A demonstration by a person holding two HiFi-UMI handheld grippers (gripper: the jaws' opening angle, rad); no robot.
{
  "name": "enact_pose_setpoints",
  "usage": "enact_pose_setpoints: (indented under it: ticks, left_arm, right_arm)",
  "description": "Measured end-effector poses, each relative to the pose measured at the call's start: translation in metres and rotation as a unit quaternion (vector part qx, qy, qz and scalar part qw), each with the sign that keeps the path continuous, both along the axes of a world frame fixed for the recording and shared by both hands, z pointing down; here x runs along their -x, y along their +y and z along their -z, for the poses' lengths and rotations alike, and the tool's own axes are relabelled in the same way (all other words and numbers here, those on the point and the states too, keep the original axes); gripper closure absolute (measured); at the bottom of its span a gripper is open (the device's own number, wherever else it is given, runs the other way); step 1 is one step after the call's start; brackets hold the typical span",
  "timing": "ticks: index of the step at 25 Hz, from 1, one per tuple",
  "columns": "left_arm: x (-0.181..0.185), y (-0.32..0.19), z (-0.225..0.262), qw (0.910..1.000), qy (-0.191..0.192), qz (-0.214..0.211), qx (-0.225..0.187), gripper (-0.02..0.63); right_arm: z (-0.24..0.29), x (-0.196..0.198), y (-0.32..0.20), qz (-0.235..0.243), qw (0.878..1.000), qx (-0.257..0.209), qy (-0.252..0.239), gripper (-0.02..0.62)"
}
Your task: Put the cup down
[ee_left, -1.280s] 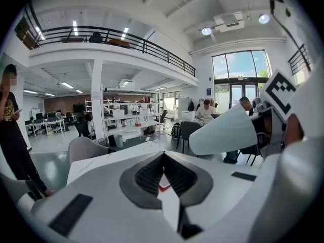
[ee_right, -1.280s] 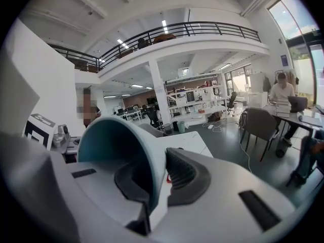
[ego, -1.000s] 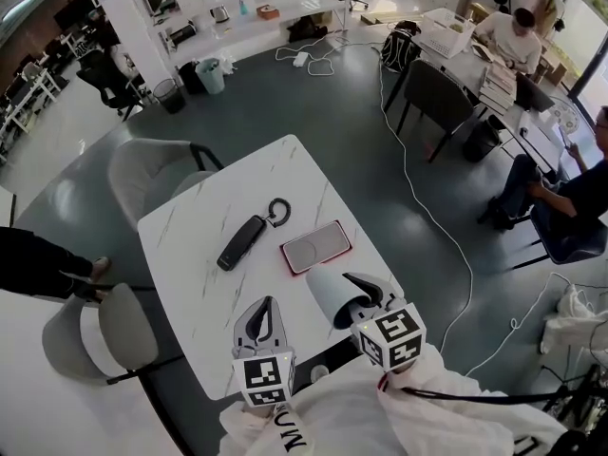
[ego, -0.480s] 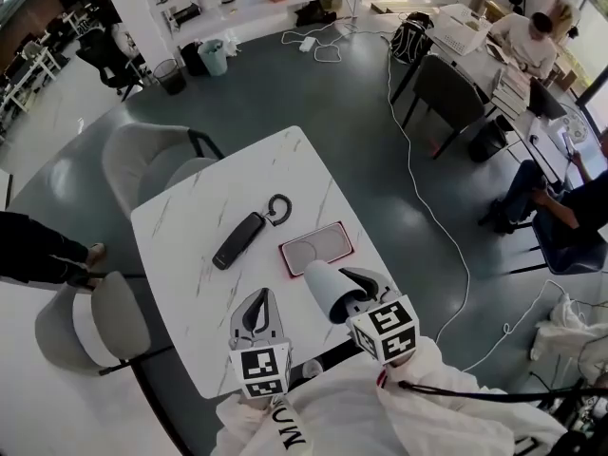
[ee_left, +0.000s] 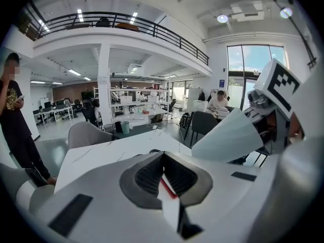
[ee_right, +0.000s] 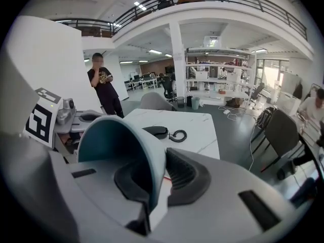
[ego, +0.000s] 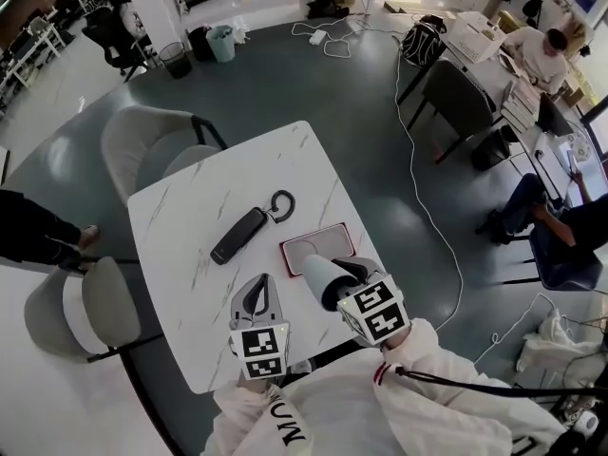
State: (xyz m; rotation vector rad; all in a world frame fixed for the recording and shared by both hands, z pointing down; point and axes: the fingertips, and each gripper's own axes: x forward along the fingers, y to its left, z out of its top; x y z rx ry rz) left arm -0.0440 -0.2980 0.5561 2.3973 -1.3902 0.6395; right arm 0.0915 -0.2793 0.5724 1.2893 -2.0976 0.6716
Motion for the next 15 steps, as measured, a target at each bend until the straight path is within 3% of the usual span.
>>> enact_pose_setpoints:
  ticks: [8, 15]
  left_arm:
    - [0.007, -0.018, -0.026, 0.9996, -0.011, 0.016, 0.022, 0.596]
    - [0.016, -0.026, -0.043, 0.9977, -0.012, 0.039, 0.055, 0.597]
  right_arm:
    - [-0.023, 0.002, -0.028, 0.051, 0.996, 0.048, 0.046, 0.569]
    - [-0.056, 0.009, -0.044, 0.113, 0.985, 0.104, 0.083, 0.569]
